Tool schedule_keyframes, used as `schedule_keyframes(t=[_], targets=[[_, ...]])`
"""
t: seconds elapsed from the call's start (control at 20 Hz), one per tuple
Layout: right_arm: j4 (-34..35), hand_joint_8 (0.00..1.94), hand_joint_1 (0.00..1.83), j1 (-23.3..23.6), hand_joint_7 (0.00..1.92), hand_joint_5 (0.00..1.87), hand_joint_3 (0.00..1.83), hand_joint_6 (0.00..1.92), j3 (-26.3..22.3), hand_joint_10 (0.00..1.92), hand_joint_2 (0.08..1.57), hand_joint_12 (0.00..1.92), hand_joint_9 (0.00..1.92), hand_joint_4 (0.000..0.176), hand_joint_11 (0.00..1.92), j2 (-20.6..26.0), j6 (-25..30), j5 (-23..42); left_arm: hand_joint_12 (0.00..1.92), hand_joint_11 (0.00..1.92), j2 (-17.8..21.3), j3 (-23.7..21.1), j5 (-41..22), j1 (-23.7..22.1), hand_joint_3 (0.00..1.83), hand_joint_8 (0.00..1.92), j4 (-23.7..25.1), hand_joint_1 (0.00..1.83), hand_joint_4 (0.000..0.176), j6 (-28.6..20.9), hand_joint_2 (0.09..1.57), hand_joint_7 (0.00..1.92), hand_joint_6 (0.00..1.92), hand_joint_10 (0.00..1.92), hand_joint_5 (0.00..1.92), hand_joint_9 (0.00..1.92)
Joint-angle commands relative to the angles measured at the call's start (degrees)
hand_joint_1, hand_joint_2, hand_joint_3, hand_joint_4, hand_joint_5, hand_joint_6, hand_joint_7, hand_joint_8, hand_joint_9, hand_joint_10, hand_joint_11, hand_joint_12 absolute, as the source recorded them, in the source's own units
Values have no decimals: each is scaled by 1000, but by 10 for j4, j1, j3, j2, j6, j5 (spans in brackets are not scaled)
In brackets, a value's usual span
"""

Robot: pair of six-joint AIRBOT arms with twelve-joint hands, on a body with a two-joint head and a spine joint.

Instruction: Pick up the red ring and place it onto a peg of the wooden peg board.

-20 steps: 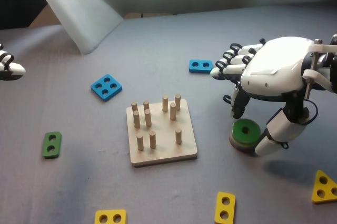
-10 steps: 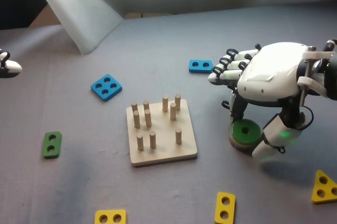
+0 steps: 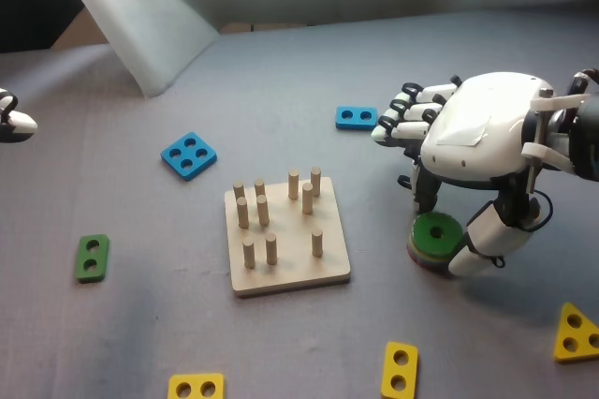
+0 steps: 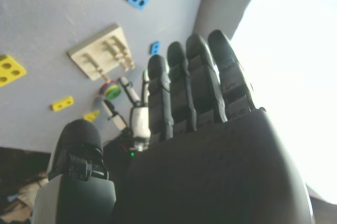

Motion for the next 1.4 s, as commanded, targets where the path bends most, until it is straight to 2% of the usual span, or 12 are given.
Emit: schedule_keyframes(t=[0.0, 0.25, 0.4, 0.5, 1.05, 1.25, 1.35], targets=[[-8, 12, 660, -1, 39, 845, 0, 13, -1, 0, 839, 0, 0, 172, 0, -4, -2, -4, 522, 0, 6, 3, -8, -7, 0, 4, -19, 0, 0, 0, 1271, 342, 4, 3, 351, 271], [-15, 15, 673, 0, 67, 869, 0, 16, -13, 0, 831, 0, 0, 176, 0, -4, -2, -11, 607, 0, 6, 4, -11, -7, 0, 12, -19, 0, 0, 0, 1271, 385, 4, 17, 374, 317], [-29, 13, 696, 0, 77, 879, 0, 17, -25, 0, 814, 0, 0, 176, 0, -4, -3, -15, 533, 0, 7, 4, -12, -6, 1, 0, -19, 0, 0, 0, 1277, 357, 5, 1, 356, 286], [-29, 18, 739, 4, 106, 914, 0, 26, -31, 0, 802, 0, 0, 176, 0, -3, -3, -15, 557, 0, 7, 4, -12, -6, 2, 1, -19, 0, 0, 0, 1281, 349, 6, 2, 370, 280], [-29, 5, 642, 4, 66, 875, 13, 1, -32, 0, 862, 0, 0, 176, 0, 0, -2, -15, 565, 0, 8, 5, -15, -6, 0, 1, -19, 0, 0, -1, 1270, 382, 3, 4, 372, 323], [-29, 6, 731, 2, 88, 920, 0, 15, -32, 0, 837, 0, 0, 176, 0, 0, 0, -15, 519, 0, 9, 6, -17, -6, 0, 1, -19, 0, 0, -1, 1271, 362, 1, 2, 363, 299], [-29, 12, 715, 0, 105, 922, 0, 15, -32, 0, 836, 0, 0, 176, 0, 0, 0, -16, 532, 0, 9, 6, -17, -6, 0, 0, -19, 0, 0, -1, 1269, 361, 2, 1, 366, 299]])
